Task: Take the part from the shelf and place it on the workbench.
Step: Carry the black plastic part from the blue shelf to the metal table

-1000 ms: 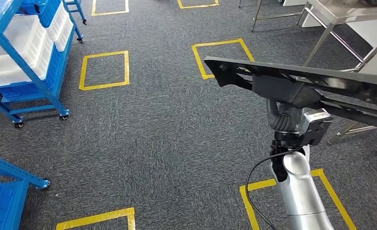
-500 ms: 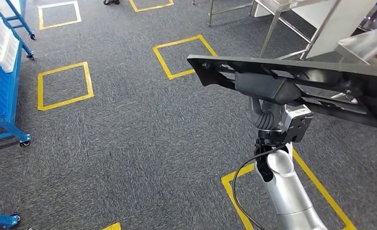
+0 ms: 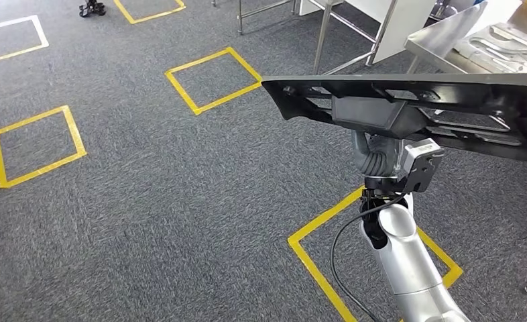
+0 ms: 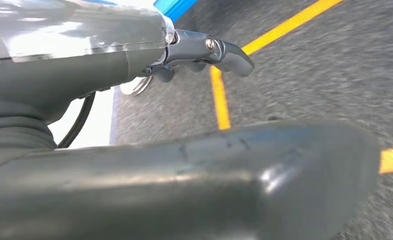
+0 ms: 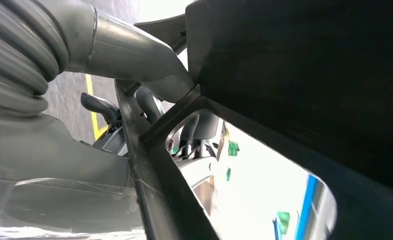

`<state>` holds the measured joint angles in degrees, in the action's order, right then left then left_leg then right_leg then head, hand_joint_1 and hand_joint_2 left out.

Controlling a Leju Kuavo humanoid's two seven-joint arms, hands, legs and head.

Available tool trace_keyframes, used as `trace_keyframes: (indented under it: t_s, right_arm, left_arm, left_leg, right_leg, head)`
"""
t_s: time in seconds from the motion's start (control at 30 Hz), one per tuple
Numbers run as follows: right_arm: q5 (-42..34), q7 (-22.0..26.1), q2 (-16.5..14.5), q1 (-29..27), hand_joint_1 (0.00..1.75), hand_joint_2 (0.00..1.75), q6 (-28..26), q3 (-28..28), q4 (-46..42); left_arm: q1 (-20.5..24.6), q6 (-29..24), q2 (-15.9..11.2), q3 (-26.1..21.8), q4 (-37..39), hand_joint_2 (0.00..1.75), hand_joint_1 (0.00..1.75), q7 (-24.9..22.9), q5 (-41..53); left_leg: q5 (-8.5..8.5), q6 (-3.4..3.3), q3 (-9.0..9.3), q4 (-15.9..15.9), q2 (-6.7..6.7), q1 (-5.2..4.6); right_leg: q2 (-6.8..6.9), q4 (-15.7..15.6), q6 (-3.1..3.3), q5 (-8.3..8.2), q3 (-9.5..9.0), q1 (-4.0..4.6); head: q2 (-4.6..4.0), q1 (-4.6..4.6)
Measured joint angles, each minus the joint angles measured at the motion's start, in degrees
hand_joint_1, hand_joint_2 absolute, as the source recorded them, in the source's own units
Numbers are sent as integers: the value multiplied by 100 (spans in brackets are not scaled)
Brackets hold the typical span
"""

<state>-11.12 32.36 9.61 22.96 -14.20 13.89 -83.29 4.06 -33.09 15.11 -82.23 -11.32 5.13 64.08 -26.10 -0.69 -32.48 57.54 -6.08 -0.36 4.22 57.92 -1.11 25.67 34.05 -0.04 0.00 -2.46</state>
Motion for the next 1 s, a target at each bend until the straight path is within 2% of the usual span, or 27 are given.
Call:
trace_keyframes:
  t_s: [0.03, 0.07, 0.1, 0.13, 0.2, 0.23, 0.27, 0.3, 0.33, 0.37, 0.43, 0.47, 0.5, 0.57, 0.6, 0.63, 0.67, 0.7, 0.73, 0.77, 0.8, 0.83, 0.87, 0.93, 0.97, 1.0]
  right_arm:
    - [-3, -8, 33, 19, 175, 175, 26, -22, 26]
    - [-3, -20, 68, 31, 175, 175, 51, -44, 49]
    - [-2, -32, 96, 48, 175, 175, 75, -61, 70]
    - [-2, -46, 120, 74, 175, 175, 96, -72, 92]
    - [-1, -60, 135, 132, 175, 175, 121, -74, 131]
    - [-1, -62, 139, 148, 175, 175, 133, -74, 154]
    - [3, -62, 139, 155, 175, 175, 148, -73, 176]
    - [15, -60, 139, 156, 175, 175, 161, -73, 193]
    - [40, -55, 139, 160, 175, 175, 171, -72, 202]
    - [78, -49, 138, 172, 175, 175, 175, -70, 204]
    - [170, -39, 124, 207, 175, 175, 168, -61, 178]
    - [218, -39, 115, 223, 175, 175, 158, -56, 155]
    - [262, -43, 107, 227, 175, 175, 144, -52, 125]
    - [333, -55, 101, 212, 175, 175, 107, -47, 53]
    - [362, -60, 100, 196, 175, 175, 90, -44, 11]
    - [388, -63, 100, 190, 175, 175, 75, -42, -31]
    - [420, -67, 96, 187, 175, 175, 65, -37, -75]
    - [457, -70, 90, 179, 175, 175, 61, -32, -118]
    - [494, -73, 81, 161, 175, 175, 60, -27, -159]
    - [535, -76, 72, 124, 175, 175, 58, -24, -200]
    - [574, -79, 65, 77, 175, 175, 58, -22, -240]
    - [603, -82, 58, 36, 175, 175, 58, -22, -279]
    - [632, -84, 53, 8, 175, 175, 58, -22, -321]
    - [697, -88, 45, -11, 175, 175, 57, -26, -418]
    - [735, -92, 40, -13, 175, 175, 57, -28, -472]
    - [770, -96, 35, -18, 175, 175, 56, -34, -523]
  left_arm:
    - [7, 19, 2, -1, 0, 0, 0, 68, -61]
    - [16, 39, 1, -2, 0, 0, 0, 128, -115]
    - [24, 57, 0, -6, 0, 0, 0, 174, -160]
    - [28, 72, -2, -13, 0, 0, 0, 210, -198]
    - [25, 83, -4, -38, 0, 0, 0, 251, -236]
    - [23, 83, -5, -51, 0, 0, 0, 263, -247]
    - [21, 83, -7, -64, 0, 0, 0, 279, -264]
    - [21, 83, -8, -77, 0, 0, 0, 301, -291]
    - [24, 84, -9, -89, 0, 0, 0, 329, -322]
    - [27, 88, -10, -101, 0, 0, 0, 367, -362]
    - [35, 110, -13, -127, 0, 0, 0, 457, -429]
    - [40, 134, -14, -140, 0, 0, 0, 510, -466]
    - [47, 163, -15, -156, 0, 0, 0, 559, -500]
    - [63, 227, -18, -187, 0, 0, 0, 647, -561]
    - [73, 254, -20, -197, 0, 0, 0, 678, -583]
    - [80, 277, -22, -205, 0, 0, 0, 703, -596]
    - [85, 298, -22, -211, 0, 0, 0, 728, -609]
    - [86, 324, -25, -219, 0, 0, 0, 751, -625]
    - [83, 351, -26, -229, 0, 0, 0, 773, -638]
    - [80, 377, -28, -239, 0, 0, 0, 792, -651]
    - [79, 397, -31, -246, 0, 0, 0, 804, -660]
    - [78, 413, -32, -251, 0, 0, 0, 814, -661]
    - [82, 428, -33, -253, 0, 0, 0, 823, -664]
    - [91, 479, -32, -254, 0, 0, 0, 851, -683]
    - [95, 504, -32, -255, 0, 0, 0, 868, -694]
    - [98, 527, -32, -255, 0, 0, 0, 882, -705]
  left_leg:
    - [-11, 25, 17, -2, -69, -4]
    - [-34, 58, 27, 9, -79, 0]
    - [-89, 93, 16, 72, 6, 11]
    - [-198, 123, -45, 233, 150, 24]
    - [-559, 162, -354, 926, 472, 52]
    - [-727, 170, -544, 1329, 534, 56]
    - [-810, 177, -696, 1630, 558, 58]
    - [-772, 178, -752, 1719, 566, 60]
    - [-631, 174, -709, 1589, 581, 66]
    - [-404, 167, -568, 1246, 637, 77]
    - [-70, 148, -239, 475, 921, 117]
    - [0, 136, -137, 230, 1038, 132]
    - [-6, 118, -100, 137, 1101, 133]
    - [1, 62, -87, 104, 996, 116]
    - [17, 23, -75, 78, 925, 114]
    - [34, -17, -62, 46, 850, 118]
    - [48, -50, -52, 16, 773, 121]
    - [52, -74, -48, 4, 699, 112]
    - [47, -90, -48, 2, 624, 99]
    - [41, -98, -49, 4, 547, 86]
    - [33, -105, -48, 6, 469, 75]
    - [24, -108, -43, 7, 393, 66]
    - [14, -108, -34, 8, 318, 58]
    - [-16, -89, -2, 11, 176, 27]
    - [-31, -70, 14, 12, 111, 10]
    - [-46, -45, 30, 13, 50, -4]
  right_leg:
    - [-85, -5, 35, -17, 9, 1]
    - [-154, -16, 63, -27, 6, -15]
    - [-224, -31, 92, -40, -1, -34]
    - [-287, -47, 124, -55, -7, -55]
    - [-426, -54, 166, -70, -4, -73]
    - [-499, -53, 178, -72, 0, -73]
    - [-582, -50, 182, -73, 0, -72]
    - [-667, -44, 181, -72, -1, -73]
    - [-752, -36, 177, -70, -5, -76]
    - [-843, -22, 167, -65, -7, -82]
    - [-998, 20, 122, -49, 16, -87]
    - [-1068, 38, 86, -49, 44, -88]
    - [-1133, 46, 46, -57, 74, -96]
    - [-1268, 26, -42, -91, 117, -119]
    - [-1243, 35, -73, -85, 128, -125]
    - [-1114, 113, -99, -31, 168, -114]
    - [-927, 309, -117, 88, 259, -98]
    - [-702, 618, -127, 256, 400, -87]
    - [-549, 1003, -139, 440, 585, -81]
    - [-481, 1356, -145, 573, 755, -83]
    - [-454, 1560, -145, 612, 853, -85]
    - [-440, 1567, -139, 553, 854, -85]
    - [-407, 1335, -123, 397, 728, -79]
    - [-158, 538, -52, 71, 290, -29]
    - [-37, 219, -8, -23, 122, 5]
    - [37, 47, 33, -50, 38, 36]
  head:
    - [0, 0]
    - [0, 0]
    - [0, 0]
    - [0, -1]
    - [0, -2]
    - [0, -3]
    - [0, -3]
    - [0, -3]
    - [0, -3]
    - [0, -3]
    - [0, -3]
    - [0, -2]
    - [0, -2]
    - [0, -2]
    - [0, -2]
    - [0, 0]
    - [0, 1]
    - [0, 2]
    - [0, 3]
    - [0, 3]
    - [0, 3]
    - [0, 3]
    - [0, 3]
    - [0, 2]
    - [0, 3]
    - [0, 2]
